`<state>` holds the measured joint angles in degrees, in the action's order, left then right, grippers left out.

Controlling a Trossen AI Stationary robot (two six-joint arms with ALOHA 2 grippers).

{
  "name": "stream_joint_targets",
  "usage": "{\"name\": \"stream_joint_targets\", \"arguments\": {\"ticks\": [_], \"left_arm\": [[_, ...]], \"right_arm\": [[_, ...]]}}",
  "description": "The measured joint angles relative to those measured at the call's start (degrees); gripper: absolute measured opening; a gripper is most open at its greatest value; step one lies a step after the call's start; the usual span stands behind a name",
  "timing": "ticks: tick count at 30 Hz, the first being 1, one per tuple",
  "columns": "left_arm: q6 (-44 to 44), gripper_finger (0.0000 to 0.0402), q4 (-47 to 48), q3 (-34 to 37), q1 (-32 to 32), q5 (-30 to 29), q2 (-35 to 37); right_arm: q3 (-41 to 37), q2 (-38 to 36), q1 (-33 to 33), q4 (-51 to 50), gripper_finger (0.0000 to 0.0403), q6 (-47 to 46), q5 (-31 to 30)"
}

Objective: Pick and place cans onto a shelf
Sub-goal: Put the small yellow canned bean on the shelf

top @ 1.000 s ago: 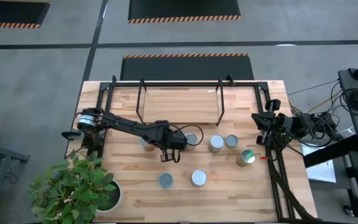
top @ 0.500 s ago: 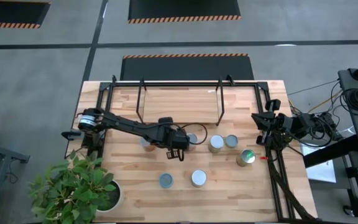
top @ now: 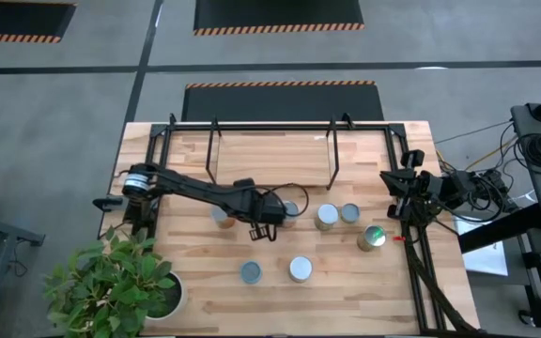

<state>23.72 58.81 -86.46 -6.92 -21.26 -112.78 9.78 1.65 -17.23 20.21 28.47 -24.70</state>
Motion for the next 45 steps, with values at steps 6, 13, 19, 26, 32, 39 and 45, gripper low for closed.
{"name": "stream_joint_targets", "arguments": {"ticks": [6,13,19,26,32,39,45], "left_arm": [[0.0,0.0,-2.4,-0.1,-0.1,4.7,-2.4],[4.5,0.0,-10.2,-0.1,-0.1,7.0,-1.9],[5.3,0.0,-10.8,0.0,-0.1,7.1,-1.6],[3.8,0.0001,-10.8,0.0,0.0,3.8,-1.6],[-1.9,0.0038,-9.6,0.0,0.8,2.2,-1.2],[-17.3,0.0143,-10.4,0.0,2.8,2.2,0.9],[-25.4,0.0234,-15.8,0.0,6.0,2.2,1.0]], "right_arm": [[0.0,0.0,0.0,0.0,0.0018,0.0,0.0],[0.0,0.0,0.0,0.1,0.0018,0.1,0.0],[0.0,0.0,0.0,0.1,0.0018,0.1,0.0],[0.0,0.0,0.0,0.0,0.0018,0.1,0.0],[0.0,0.0,0.0,0.0,0.0018,0.1,0.0],[0.0,0.0,0.0,-0.3,0.0018,-0.3,0.0],[0.0,0.0,0.0,-0.3,0.0018,-0.3,0.0]]}}
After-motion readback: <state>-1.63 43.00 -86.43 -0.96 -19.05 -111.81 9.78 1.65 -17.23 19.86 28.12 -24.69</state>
